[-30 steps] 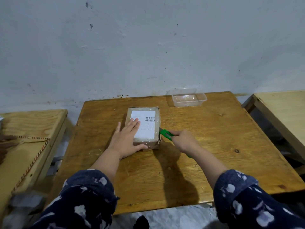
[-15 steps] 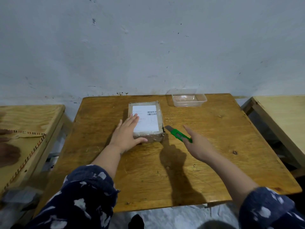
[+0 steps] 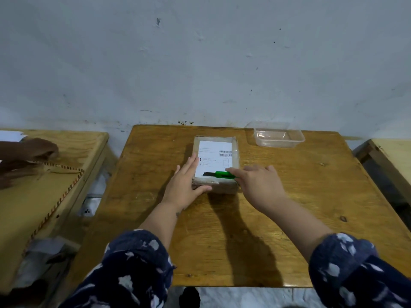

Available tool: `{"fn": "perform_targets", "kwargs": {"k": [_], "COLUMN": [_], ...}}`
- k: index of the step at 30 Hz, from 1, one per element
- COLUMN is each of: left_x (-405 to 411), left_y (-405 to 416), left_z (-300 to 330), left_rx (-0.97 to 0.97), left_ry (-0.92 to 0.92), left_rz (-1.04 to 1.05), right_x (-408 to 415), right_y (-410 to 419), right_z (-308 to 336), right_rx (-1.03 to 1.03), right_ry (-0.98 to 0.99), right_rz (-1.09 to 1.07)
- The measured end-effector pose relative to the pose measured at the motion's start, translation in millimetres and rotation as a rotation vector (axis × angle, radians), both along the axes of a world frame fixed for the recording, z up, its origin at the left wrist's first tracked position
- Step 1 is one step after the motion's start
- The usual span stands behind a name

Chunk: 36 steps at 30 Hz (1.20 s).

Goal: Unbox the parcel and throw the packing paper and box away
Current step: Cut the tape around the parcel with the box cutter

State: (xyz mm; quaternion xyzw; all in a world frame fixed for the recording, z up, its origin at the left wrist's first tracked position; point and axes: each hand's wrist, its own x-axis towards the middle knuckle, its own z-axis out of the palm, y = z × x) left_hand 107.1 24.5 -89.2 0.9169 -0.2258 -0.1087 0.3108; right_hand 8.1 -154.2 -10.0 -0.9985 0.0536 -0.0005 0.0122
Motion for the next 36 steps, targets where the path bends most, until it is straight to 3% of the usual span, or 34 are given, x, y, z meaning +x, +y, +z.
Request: {"fn": "perform_targets", "kwargs": {"k": [15,25,36], "left_x": [6,10,6], "left_y": [3,3,0], "left_z": [8,-2,9], "left_rx": [0.018,0.073,0.111], "left_ry": [-0.090,-0.192,-0.179], "left_rz": [0.013,-0.035,-0.051], "right_x": [7,16,25], "right_y": [18,26,38], "right_z": [-1,13,39], "right_rx": [-0.073,-0.177,-0.336], "right_ry": [-0.060,0.005,0.107], "right_rz": [0.106,0.153,0.243]}}
